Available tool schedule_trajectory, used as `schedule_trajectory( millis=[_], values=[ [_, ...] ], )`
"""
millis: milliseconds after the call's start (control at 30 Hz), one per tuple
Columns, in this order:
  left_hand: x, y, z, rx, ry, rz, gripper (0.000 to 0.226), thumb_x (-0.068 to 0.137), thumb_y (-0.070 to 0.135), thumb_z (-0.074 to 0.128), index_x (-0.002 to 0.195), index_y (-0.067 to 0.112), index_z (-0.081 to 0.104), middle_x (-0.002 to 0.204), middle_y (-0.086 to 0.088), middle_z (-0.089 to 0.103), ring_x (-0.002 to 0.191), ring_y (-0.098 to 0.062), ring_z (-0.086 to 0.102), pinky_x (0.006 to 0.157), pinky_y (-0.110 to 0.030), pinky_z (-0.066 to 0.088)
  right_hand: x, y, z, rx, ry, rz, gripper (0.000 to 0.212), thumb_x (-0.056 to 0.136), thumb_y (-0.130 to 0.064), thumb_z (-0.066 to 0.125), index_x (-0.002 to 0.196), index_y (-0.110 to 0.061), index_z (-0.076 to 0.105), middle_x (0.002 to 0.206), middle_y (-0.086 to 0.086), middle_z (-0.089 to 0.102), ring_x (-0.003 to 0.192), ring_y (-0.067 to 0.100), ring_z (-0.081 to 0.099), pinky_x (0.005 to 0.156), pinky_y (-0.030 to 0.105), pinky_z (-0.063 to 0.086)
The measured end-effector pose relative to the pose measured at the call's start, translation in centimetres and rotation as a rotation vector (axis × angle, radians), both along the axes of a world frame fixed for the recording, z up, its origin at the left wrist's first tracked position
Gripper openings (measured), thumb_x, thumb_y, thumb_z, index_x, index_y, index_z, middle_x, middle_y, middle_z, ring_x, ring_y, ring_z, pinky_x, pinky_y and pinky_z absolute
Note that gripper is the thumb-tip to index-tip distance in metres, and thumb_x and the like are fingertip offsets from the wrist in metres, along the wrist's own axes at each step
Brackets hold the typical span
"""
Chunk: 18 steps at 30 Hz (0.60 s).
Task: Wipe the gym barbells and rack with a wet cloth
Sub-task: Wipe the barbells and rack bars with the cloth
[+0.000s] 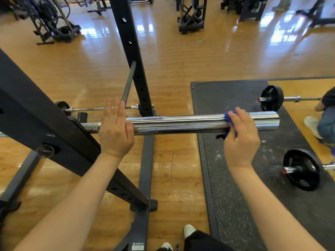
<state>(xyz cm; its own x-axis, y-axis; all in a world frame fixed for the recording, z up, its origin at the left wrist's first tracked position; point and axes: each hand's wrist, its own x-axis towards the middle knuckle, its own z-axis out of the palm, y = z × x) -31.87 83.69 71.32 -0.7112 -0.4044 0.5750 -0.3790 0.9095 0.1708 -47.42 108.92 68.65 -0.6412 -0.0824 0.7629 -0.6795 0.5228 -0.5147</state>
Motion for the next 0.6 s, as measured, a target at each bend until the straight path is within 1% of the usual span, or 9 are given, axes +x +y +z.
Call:
schedule_trajectory(
  millis=[67, 100, 133, 200, 267, 333, 400, 500, 600],
  values=[
    [-0.1, 0.0, 0.0, 0.011, 0.015, -0.018, 0.051, 0.093, 0.018, 0.028, 0.133, -0.011, 0.042, 0.138, -0.027, 0.044, 0.133, -0.040, 0.035, 0.111, -0.050, 0.028, 1.9, -2.3, 0.2, 0.029, 0.032, 0.084, 0.025, 0.090, -0.004, 0.050, 0.105, 0.002, 0.068, 0.112, 0.018, 0.066, 0.108, 0.031, 0.060, 0.106, 0.017, 0.033],
    [-0.1, -0.1, 0.1, 0.021, 0.008, -0.028, 0.051, 0.093, 0.018, 0.028, 0.132, -0.011, 0.043, 0.137, -0.027, 0.045, 0.132, -0.040, 0.037, 0.110, -0.050, 0.029, 2.8, -3.6, 0.3, 0.048, 0.036, 0.137, 0.024, 0.090, -0.004, 0.051, 0.105, 0.001, 0.069, 0.111, 0.018, 0.066, 0.107, 0.031, 0.060, 0.105, 0.022, 0.039],
    [-0.1, -0.2, 0.3, 0.037, -0.008, -0.037, 0.051, 0.093, 0.018, 0.028, 0.131, -0.012, 0.045, 0.136, -0.027, 0.047, 0.132, -0.040, 0.038, 0.109, -0.050, 0.031, 3.8, -4.8, 0.5, 0.077, 0.034, 0.200, 0.022, 0.089, -0.002, 0.054, 0.105, 0.001, 0.069, 0.111, 0.017, 0.066, 0.107, 0.031, 0.061, 0.101, 0.031, 0.045],
    [-0.3, -0.4, 1.0, 0.072, -0.060, -0.046, 0.052, 0.094, 0.020, 0.026, 0.127, -0.011, 0.050, 0.132, -0.026, 0.052, 0.129, -0.039, 0.043, 0.106, -0.048, 0.035, 5.4, -7.3, 1.2, 0.142, 0.007, 0.337, 0.026, 0.081, 0.007, 0.066, 0.106, 0.001, 0.068, 0.111, 0.016, 0.067, 0.106, 0.032, 0.062, 0.093, 0.045, 0.051],
    [-0.7, -0.6, 1.8, 0.137, -0.102, -0.027, 0.054, 0.094, 0.024, 0.024, 0.126, -0.008, 0.053, 0.131, -0.022, 0.054, 0.130, -0.034, 0.044, 0.105, -0.044, 0.035, 6.5, -9.7, 2.3, 0.215, 0.004, 0.456, 0.033, 0.071, 0.011, 0.073, 0.102, 0.000, 0.070, 0.108, 0.016, 0.068, 0.102, 0.032, 0.064, 0.092, 0.044, 0.050],
    [-1.0, -0.8, 2.3, 0.210, -0.128, -0.018, 0.056, 0.094, 0.027, 0.022, 0.132, -0.002, 0.050, 0.136, -0.016, 0.052, 0.134, -0.028, 0.039, 0.107, -0.038, 0.031, 7.1, -11.1, 3.2, 0.310, 0.031, 0.539, 0.036, 0.065, 0.012, 0.077, 0.099, -0.001, 0.072, 0.105, 0.015, 0.069, 0.098, 0.031, 0.066, 0.088, 0.040, 0.051],
    [-0.8, -0.9, 2.4, 0.238, -0.142, -0.029, 0.058, 0.093, 0.028, 0.020, 0.136, -0.001, 0.045, 0.140, -0.015, 0.049, 0.137, -0.025, 0.035, 0.109, -0.036, 0.028, 6.8, -11.0, 3.4, 0.390, 0.063, 0.594, 0.041, 0.061, 0.012, 0.079, 0.099, -0.002, 0.072, 0.107, 0.014, 0.069, 0.100, 0.031, 0.066, 0.089, 0.038, 0.050],
    [-0.2, -1.0, 2.3, 0.231, -0.130, -0.051, 0.059, 0.095, 0.030, 0.018, 0.135, -0.003, 0.045, 0.138, -0.016, 0.050, 0.137, -0.029, 0.034, 0.107, -0.040, 0.031, 6.0, -8.8, 2.8, 0.457, 0.088, 0.632, 0.042, 0.064, 0.014, 0.076, 0.102, -0.003, 0.072, 0.113, 0.014, 0.067, 0.107, 0.031, 0.063, 0.095, 0.040, 0.045],
    [0.0, -0.9, 2.2, 0.217, -0.139, -0.069, 0.066, 0.092, 0.034, 0.012, 0.133, -0.005, 0.047, 0.137, -0.018, 0.050, 0.139, -0.033, 0.031, 0.106, -0.047, 0.034, 5.6, -8.7, 3.6, 0.349, -0.071, 0.550, 0.033, 0.073, 0.011, 0.070, 0.104, -0.002, 0.071, 0.110, 0.016, 0.068, 0.103, 0.032, 0.064, 0.090, 0.037, 0.047]
  ],
)
